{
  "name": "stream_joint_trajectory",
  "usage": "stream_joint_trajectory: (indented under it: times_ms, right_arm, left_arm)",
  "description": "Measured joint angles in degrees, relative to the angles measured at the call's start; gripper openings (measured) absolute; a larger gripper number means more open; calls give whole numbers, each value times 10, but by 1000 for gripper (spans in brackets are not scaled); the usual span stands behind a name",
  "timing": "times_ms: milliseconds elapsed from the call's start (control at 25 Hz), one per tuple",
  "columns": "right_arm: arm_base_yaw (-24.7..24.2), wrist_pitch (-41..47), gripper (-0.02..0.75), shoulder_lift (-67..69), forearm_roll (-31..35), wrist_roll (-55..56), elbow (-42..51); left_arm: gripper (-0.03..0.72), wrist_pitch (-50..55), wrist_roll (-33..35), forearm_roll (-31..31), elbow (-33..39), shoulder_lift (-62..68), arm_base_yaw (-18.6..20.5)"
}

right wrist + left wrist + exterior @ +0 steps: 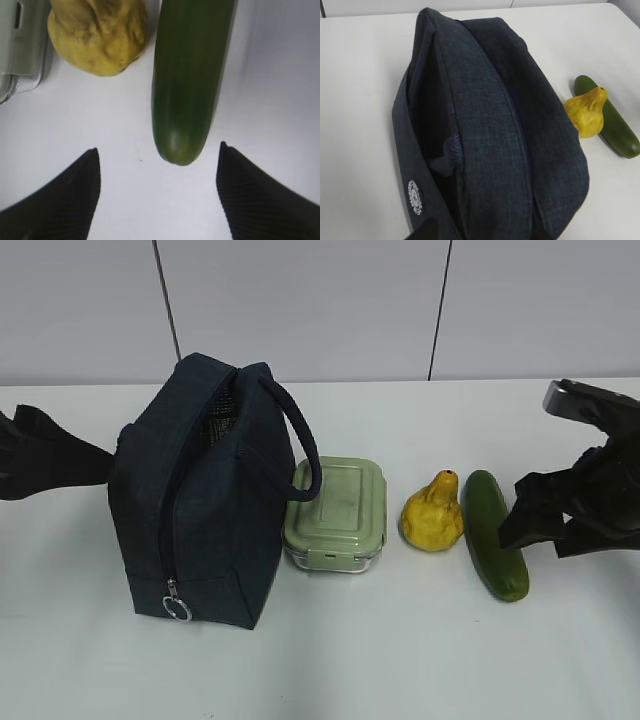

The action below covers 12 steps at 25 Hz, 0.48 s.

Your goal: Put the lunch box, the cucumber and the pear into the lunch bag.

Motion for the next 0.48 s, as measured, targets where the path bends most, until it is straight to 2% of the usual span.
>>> stream_joint_trajectory:
  times_ms: [480]
  right_arm:
    - [0,-19,578,64,6,-56,-16]
  left_arm:
    - [343,-6,0,2,0,0,0]
